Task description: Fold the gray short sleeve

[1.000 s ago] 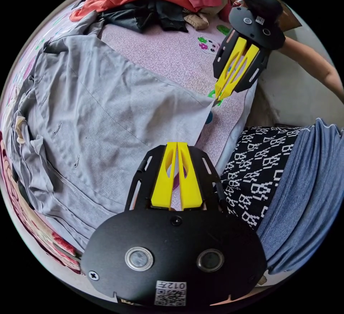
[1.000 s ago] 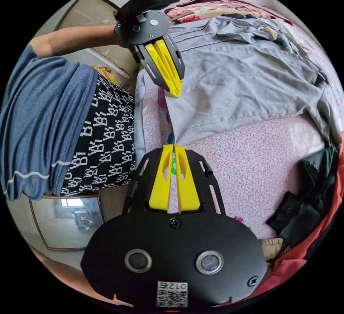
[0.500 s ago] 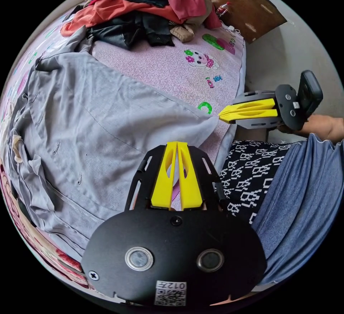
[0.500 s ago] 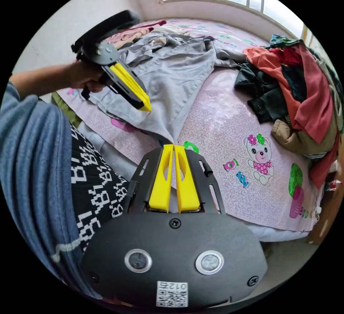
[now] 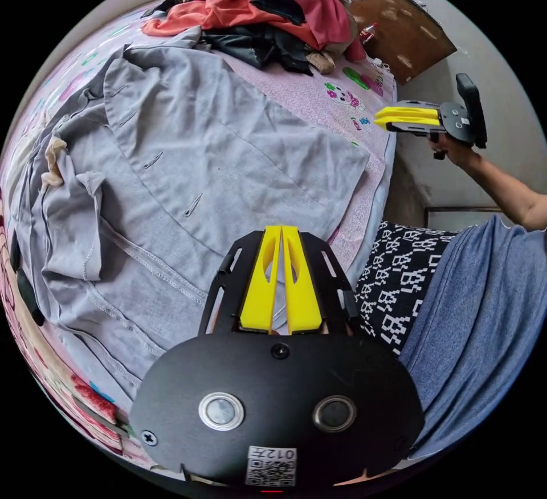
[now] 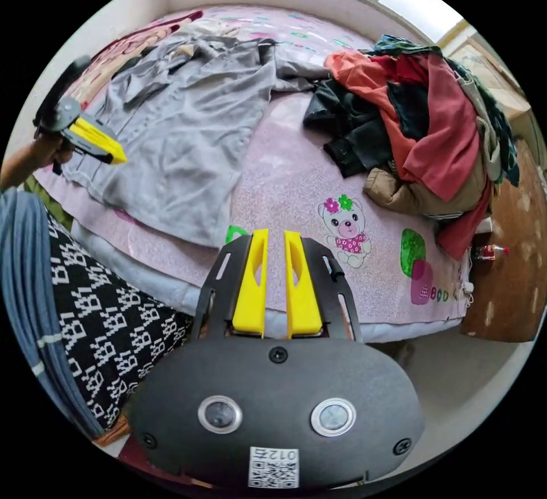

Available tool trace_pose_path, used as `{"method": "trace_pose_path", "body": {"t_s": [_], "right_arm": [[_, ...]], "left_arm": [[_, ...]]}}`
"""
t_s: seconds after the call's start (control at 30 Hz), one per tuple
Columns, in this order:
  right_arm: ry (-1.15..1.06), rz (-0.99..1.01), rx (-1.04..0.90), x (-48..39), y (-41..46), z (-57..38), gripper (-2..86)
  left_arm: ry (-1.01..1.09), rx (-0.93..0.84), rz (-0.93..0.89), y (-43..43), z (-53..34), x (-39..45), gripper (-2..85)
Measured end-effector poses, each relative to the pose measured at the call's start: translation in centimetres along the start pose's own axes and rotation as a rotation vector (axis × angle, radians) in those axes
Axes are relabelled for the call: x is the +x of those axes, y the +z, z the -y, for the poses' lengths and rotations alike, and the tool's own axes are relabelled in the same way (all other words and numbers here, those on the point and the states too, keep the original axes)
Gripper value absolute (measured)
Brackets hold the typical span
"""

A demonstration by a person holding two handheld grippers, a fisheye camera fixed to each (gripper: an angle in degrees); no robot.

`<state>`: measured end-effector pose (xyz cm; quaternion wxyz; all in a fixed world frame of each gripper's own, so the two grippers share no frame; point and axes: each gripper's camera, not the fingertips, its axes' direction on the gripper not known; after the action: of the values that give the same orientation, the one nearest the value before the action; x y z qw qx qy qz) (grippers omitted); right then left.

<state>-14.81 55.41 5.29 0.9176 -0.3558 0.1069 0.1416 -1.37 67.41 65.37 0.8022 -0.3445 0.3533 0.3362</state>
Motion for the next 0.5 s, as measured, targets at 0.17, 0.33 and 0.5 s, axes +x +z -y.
{"method": "trace_pose_path", "body": {"t_s": [0.17,0.33,0.5], "right_arm": [[0.109,0.224,0.173,2.7,3.6,13.4,3.0],[0.148,0.197,0.213,3.9,10.0,24.4,2.2],[0.118,0.205,0.104,3.5,17.9,31.3,2.0]], "left_arm": [[-0.004,0.016,-0.043,0.2,-0.5,-2.2,0.4],[-0.014,-0.017,-0.054,1.1,-1.1,-2.8,0.4],[-0.049,-0.047,-0.045,1.6,-1.8,-3.3,0.4]]}}
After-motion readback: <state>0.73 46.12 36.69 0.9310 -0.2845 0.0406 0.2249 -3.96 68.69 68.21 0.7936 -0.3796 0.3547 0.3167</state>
